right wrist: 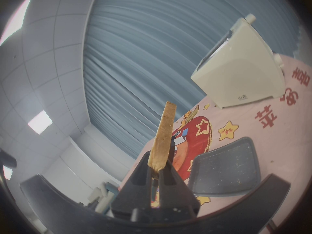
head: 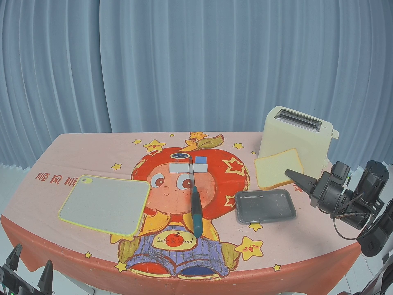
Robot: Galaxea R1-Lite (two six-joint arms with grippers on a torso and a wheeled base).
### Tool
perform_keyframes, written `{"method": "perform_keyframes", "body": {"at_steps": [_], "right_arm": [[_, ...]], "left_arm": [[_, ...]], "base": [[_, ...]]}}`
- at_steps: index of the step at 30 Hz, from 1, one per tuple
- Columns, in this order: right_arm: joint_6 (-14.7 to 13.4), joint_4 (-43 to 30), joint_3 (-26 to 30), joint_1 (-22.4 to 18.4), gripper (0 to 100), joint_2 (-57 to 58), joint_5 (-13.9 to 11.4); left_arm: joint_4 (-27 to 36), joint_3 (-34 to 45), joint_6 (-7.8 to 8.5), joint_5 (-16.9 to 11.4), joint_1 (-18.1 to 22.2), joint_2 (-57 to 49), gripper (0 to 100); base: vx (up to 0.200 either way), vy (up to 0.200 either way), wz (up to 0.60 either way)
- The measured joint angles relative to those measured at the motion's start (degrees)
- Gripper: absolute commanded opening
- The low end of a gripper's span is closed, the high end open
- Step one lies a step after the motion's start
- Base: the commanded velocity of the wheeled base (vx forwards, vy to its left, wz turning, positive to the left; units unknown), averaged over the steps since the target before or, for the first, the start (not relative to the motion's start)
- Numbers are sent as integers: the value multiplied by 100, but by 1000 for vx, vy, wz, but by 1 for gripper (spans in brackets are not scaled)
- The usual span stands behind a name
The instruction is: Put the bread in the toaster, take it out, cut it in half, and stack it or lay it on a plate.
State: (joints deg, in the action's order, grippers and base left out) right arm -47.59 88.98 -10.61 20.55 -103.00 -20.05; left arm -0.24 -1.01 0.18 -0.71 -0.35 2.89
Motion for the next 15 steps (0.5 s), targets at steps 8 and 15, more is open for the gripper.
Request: {"method": "perform_keyframes", "body": {"at_steps": [8,15], "right_arm": [[1495,0,319,0,0,20,139],[2280,0,588,9,0,57,229]], "left_arm": [[0,0,0,2,0,0,100],[2,0,0,0,2,0,100]], "base": [[0,0,0],[0,0,0]]}}
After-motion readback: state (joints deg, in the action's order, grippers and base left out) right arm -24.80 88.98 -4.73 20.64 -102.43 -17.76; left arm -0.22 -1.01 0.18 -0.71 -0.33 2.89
